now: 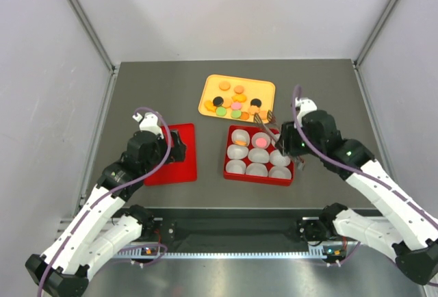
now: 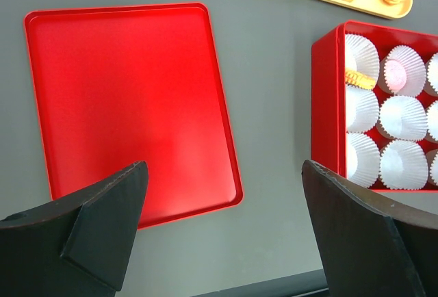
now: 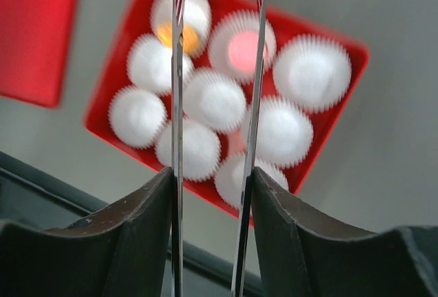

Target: Pack the cookies

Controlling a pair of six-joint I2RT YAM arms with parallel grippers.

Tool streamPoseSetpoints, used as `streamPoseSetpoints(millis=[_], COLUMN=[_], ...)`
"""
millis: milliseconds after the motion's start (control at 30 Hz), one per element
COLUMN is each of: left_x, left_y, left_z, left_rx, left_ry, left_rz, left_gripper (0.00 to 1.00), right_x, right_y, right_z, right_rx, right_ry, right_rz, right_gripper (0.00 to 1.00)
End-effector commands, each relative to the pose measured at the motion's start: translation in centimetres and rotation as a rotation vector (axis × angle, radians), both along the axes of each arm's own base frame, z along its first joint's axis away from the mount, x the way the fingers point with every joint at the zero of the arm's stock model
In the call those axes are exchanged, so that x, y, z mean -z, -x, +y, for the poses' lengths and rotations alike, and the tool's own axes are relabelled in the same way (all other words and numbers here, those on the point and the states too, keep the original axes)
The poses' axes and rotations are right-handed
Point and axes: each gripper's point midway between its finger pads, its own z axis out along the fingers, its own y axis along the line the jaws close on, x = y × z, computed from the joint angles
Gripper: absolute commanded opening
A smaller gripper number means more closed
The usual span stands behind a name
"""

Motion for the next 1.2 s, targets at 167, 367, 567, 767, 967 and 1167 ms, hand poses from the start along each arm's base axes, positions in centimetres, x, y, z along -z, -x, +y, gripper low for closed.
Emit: streamPoseSetpoints(millis=[167,367,567,767,967,1167], left_x=[-0.5,-0.6,-0.6,-0.5,-0.6,-0.5], left_y=[-0.3,-0.3,-0.3,-0.3,-0.3,-0.2], left_z=[-0.1,0.1,0.0,0.0,0.0,-0.1], left_rx=[-0.003,-0.014,-0.013,-0.011,-0.011,-0.007], left_ry=[0.008,0.006,0.007,0.006,0.008,0.007], left_rz=[-0.02,-0.023,-0.025,-0.022,-0.024,-0.021], left_gripper=[0.99,0.99,0.99,0.99,0.99,0.99], right_x=[-4.9,-3.2,-0.2,2.2,3.5,3.1], right_y=[-7.8,-15.1,-18.9,-20.3,-19.7,-17.8], right_z=[2.8,3.3,2.8,3.5,3.6,3.4], right_rx=[0.013,0.087,0.131,0.119,0.112,0.104], right_ry=[0.003,0.126,0.187,0.2,0.19,0.155], right_rz=[-0.127,-0.112,-0.059,-0.008,0.025,0.015], right_gripper=[0.46,0.46,0.46,0.49,0.49,0.5])
